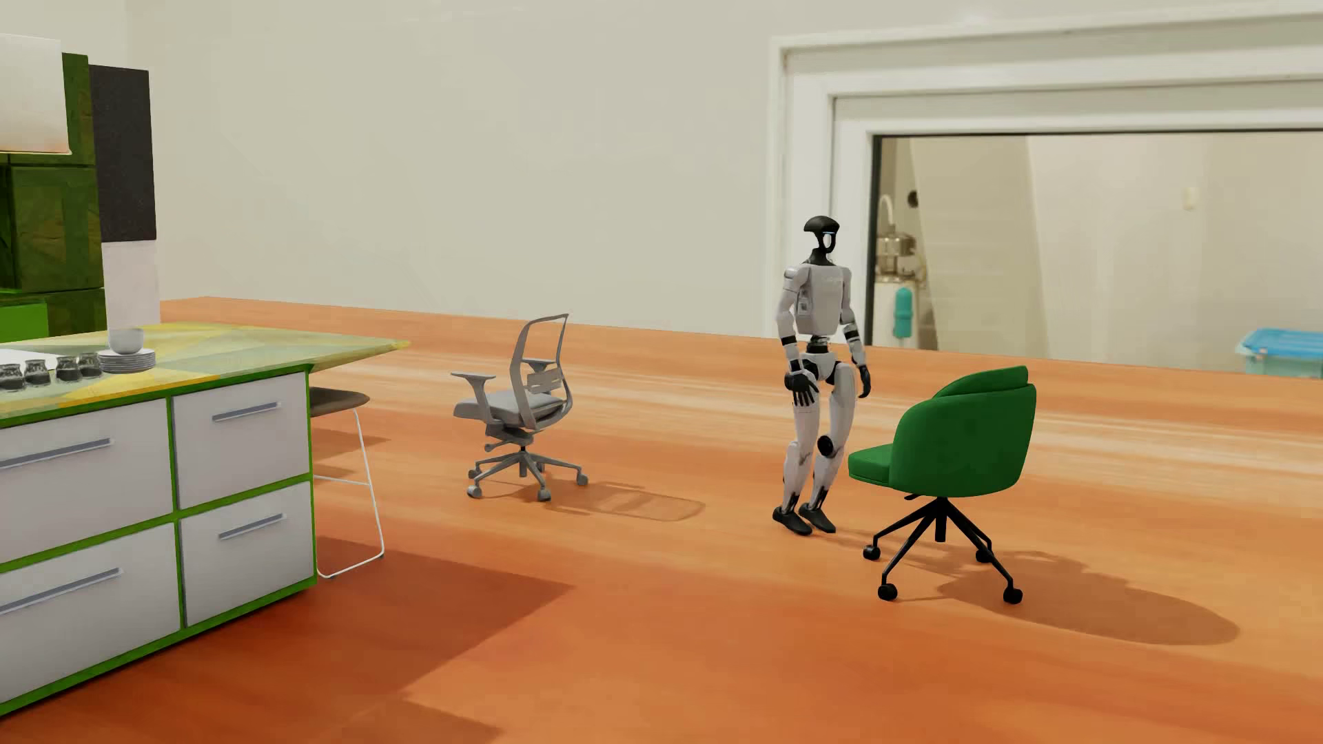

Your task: Stand still

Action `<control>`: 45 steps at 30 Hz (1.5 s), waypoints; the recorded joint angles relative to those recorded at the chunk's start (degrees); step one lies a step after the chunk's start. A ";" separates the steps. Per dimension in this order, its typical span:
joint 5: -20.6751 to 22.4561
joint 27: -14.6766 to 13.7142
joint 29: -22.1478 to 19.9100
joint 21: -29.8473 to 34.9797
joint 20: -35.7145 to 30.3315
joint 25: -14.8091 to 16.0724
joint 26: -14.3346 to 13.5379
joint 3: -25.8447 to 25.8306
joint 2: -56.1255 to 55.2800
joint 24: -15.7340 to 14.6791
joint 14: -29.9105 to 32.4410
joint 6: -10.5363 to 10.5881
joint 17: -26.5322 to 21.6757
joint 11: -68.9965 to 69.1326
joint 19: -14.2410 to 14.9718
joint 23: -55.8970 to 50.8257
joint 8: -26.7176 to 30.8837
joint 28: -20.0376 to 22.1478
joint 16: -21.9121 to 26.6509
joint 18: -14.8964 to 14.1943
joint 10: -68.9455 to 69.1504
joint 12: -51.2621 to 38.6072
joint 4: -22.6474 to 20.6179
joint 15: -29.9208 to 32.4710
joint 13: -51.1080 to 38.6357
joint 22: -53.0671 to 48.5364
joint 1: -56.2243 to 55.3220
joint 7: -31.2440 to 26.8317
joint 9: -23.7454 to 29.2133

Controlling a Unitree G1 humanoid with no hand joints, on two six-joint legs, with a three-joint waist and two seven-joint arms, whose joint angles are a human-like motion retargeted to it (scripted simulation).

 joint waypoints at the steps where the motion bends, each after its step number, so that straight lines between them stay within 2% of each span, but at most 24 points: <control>1: -0.17 0.00 0.00 -0.76 -0.18 0.00 0.00 -0.03 -0.20 0.00 0.13 -0.06 -0.11 0.13 0.00 0.09 0.00 0.00 -0.06 0.00 0.11 -0.14 -0.09 -0.09 0.09 0.00 -0.26 0.00 -0.09; 8: -0.09 0.00 0.00 1.00 -0.44 0.00 0.00 -0.15 -0.12 0.00 -0.35 -0.31 -0.42 0.15 0.00 -0.19 0.00 0.00 -0.22 0.00 -0.16 -0.41 -0.30 -0.26 0.17 0.43 0.14 0.00 -0.37; 21: 0.12 0.00 0.00 -1.64 -0.07 0.00 0.00 -0.67 -0.41 0.00 -1.06 -0.18 -0.09 0.23 0.00 0.44 0.00 0.00 -0.25 0.00 -0.35 -0.29 0.02 -0.60 -0.06 0.43 -0.06 0.00 -0.85; 26: 0.20 0.00 0.00 -0.23 -0.23 0.00 0.00 -0.42 -0.24 0.00 -1.32 -0.30 -0.21 0.10 0.00 0.24 0.00 0.00 -0.31 0.00 -0.69 -0.65 0.13 -0.71 0.15 1.07 0.33 0.00 -1.00; 34: 0.36 0.00 0.00 -2.76 0.69 0.00 0.00 -0.42 -0.49 0.00 -1.53 -0.52 -0.13 0.17 0.00 1.07 0.00 0.00 0.09 0.00 -0.57 -0.14 0.23 -0.63 0.35 0.77 0.00 0.00 -0.70; 45: 0.44 0.00 0.00 0.05 -0.88 0.00 0.00 -0.90 -0.16 0.00 -1.73 -0.45 -0.41 -0.30 0.00 0.31 0.00 0.00 0.30 0.00 -1.12 -0.13 0.41 -0.48 -0.77 0.66 0.63 0.00 -0.90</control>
